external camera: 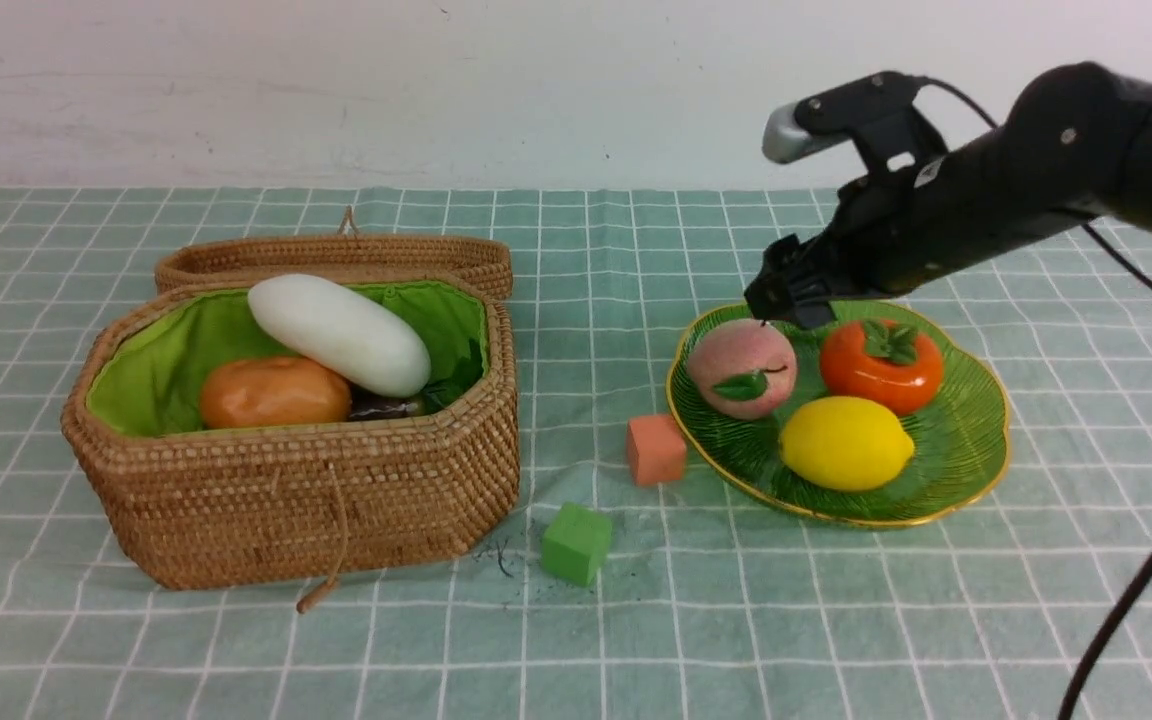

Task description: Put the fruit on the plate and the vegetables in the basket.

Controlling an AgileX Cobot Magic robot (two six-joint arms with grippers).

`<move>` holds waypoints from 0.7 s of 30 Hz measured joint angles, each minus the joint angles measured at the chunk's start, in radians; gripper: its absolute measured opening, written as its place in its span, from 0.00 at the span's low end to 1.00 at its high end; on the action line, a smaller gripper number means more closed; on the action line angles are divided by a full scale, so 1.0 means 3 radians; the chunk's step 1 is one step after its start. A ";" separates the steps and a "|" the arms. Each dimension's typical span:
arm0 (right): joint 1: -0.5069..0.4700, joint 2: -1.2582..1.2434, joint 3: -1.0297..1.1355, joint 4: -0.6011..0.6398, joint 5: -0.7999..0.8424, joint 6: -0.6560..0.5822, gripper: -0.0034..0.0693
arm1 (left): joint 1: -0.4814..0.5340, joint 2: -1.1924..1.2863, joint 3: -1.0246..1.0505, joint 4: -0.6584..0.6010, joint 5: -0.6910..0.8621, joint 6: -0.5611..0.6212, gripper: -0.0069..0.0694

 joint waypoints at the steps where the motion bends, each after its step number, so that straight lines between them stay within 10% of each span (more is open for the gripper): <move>1: -0.0039 -0.0124 0.0000 -0.0007 0.0126 0.0062 0.83 | 0.0000 0.0000 0.0000 0.0000 0.0000 0.0000 0.40; 9: -0.0256 -0.0499 0.0000 -0.0091 0.0718 0.0561 0.52 | 0.0000 0.0000 0.0000 0.0000 0.0000 0.0000 0.40; 15: -0.0379 -0.0824 0.0153 -0.0136 0.1387 0.0673 0.07 | 0.0000 0.0000 0.0000 0.0000 0.0000 0.0000 0.40; 21: -0.0382 -0.1453 0.0986 -0.0092 0.1670 0.0939 0.02 | 0.0000 0.0000 0.0000 0.0000 0.0000 0.0000 0.40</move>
